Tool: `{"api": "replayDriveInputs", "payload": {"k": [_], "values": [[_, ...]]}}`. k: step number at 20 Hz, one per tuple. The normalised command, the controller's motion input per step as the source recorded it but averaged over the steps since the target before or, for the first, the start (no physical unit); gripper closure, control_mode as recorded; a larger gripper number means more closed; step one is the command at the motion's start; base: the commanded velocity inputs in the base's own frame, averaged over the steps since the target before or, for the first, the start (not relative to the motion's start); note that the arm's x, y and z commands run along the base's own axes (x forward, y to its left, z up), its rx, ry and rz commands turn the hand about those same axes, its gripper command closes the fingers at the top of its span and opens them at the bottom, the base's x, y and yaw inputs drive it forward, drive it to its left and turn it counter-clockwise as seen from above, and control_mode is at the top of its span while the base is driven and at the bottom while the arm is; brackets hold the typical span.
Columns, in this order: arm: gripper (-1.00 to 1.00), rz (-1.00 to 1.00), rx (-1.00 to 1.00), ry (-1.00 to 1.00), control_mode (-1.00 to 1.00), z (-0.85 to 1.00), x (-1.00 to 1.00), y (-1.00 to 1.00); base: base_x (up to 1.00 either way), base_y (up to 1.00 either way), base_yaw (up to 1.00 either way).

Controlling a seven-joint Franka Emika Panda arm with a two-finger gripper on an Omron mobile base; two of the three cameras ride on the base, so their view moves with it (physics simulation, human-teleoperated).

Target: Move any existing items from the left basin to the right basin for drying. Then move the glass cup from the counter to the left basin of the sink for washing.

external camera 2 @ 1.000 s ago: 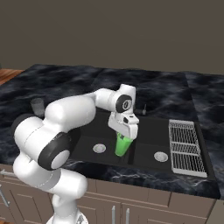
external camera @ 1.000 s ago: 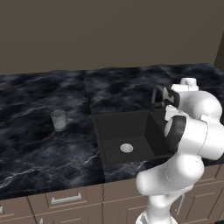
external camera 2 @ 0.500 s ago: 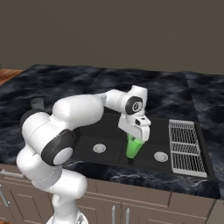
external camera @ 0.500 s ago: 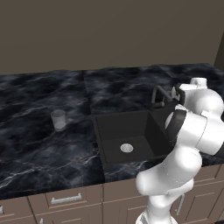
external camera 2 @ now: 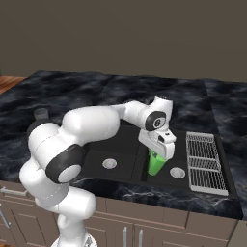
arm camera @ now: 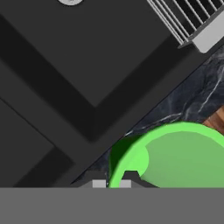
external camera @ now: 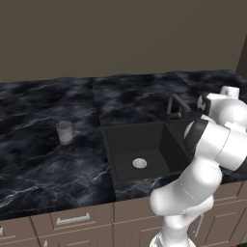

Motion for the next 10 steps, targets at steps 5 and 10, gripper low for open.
{"api": "replayDriveInputs", "payload": {"k": [5, 10], "values": [[1.0, 0.0, 0.0, -0.03, -1.0, -0.16, 0.01, -0.27, 0.0, 0.0, 0.0], [1.0, 0.02, 0.0, -0.01, -1.0, -0.16, 0.12, -0.23, 0.0, 0.0, 0.0]]}}
